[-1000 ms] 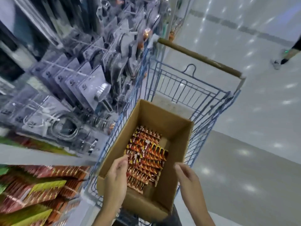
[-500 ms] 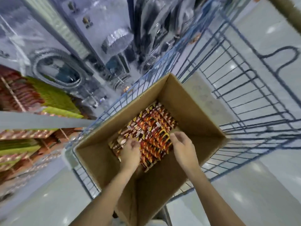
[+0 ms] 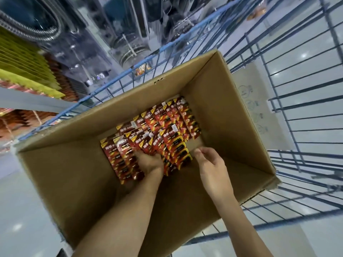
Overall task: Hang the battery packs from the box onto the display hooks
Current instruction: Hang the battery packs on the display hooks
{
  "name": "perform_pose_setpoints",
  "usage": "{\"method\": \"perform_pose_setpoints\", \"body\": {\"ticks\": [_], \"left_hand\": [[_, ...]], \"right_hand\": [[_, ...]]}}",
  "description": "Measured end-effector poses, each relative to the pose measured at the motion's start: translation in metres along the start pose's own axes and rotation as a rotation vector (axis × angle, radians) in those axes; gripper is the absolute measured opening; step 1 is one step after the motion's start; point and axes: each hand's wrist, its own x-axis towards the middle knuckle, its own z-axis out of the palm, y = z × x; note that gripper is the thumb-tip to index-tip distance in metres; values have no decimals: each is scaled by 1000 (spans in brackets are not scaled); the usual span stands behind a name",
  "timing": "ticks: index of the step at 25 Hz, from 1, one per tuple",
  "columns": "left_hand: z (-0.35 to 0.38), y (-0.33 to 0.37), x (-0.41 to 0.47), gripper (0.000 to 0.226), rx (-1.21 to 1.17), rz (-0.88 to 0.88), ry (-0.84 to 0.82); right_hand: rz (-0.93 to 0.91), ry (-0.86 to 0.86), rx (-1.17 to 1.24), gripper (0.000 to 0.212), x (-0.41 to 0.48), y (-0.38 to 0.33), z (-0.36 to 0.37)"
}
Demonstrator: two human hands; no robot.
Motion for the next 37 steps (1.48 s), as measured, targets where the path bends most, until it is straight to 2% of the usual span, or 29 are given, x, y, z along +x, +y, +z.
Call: {"method": "perform_pose_setpoints", "body": {"ticks": [2, 5, 9, 12, 15, 17, 19, 21, 22, 23, 25, 27, 32, 34, 37], "left_hand": [[13, -1, -1, 85, -60, -23, 51], [16, -8, 2, 69, -97, 10, 58], [-13, -14, -5, 53, -64, 111, 56], [-54, -6, -23, 45, -226, 108, 47], [-97, -2, -42, 40, -268, 148, -33], [-120, 0, -56, 37, -257, 203, -110], [-139, 4, -66, 42, -272, 239, -221], [-157, 9, -72, 48, -325, 237, -353], [-164, 11, -74, 50, -346, 227, -406], [-171, 10, -75, 50, -363, 224, -441], [-185, 10, -78, 48, -381, 234, -473], [-200, 9, -87, 48, -395, 246, -478], [-247, 20, -120, 55, -489, 258, -470], [-270, 25, -135, 58, -517, 293, -477], [-312, 30, -156, 47, -595, 326, -543]], "right_hand": [[-12, -14, -20, 15, 4, 0, 2], [2, -41, -30, 15, 4, -6, 3], [38, -62, -117, 29, 20, -8, 9], [121, -86, -223, 20, 53, -8, 27], [184, -149, -344, 7, 88, -5, 56], [180, -202, -465, 23, 111, 12, 74], [213, -198, -506, 59, 128, 29, 89], [278, -85, -427, 98, 137, 41, 94], [277, -31, -437, 104, 136, 41, 94], [256, 15, -482, 99, 137, 46, 95], [179, -11, -561, 70, 135, 44, 93], [125, -94, -452, 41, 129, 37, 91], [49, -272, -47, 7, 53, -31, 53], [11, -327, 79, 6, 10, -54, 37], [-106, -375, 214, 20, -67, -87, 18]]}}
